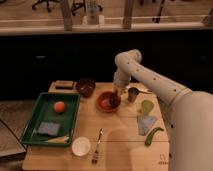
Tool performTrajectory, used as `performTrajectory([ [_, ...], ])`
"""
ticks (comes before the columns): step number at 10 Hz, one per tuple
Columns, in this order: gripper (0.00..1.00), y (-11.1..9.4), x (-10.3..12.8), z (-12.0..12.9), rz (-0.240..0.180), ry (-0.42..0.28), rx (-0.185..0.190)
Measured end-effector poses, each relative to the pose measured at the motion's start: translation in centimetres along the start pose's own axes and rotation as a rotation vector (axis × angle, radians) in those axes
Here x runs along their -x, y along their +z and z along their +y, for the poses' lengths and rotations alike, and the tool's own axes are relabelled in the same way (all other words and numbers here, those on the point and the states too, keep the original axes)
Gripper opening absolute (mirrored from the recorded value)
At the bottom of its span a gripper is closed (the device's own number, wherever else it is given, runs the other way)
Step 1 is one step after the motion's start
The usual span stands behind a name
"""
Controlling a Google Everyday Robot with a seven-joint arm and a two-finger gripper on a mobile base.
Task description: Place grapes in red bowl
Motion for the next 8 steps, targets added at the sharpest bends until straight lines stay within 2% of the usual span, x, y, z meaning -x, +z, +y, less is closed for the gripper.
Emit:
performTrajectory([
  [8,0.08,0.4,-0.33,-0.2,-0.002,-0.003,0.0],
])
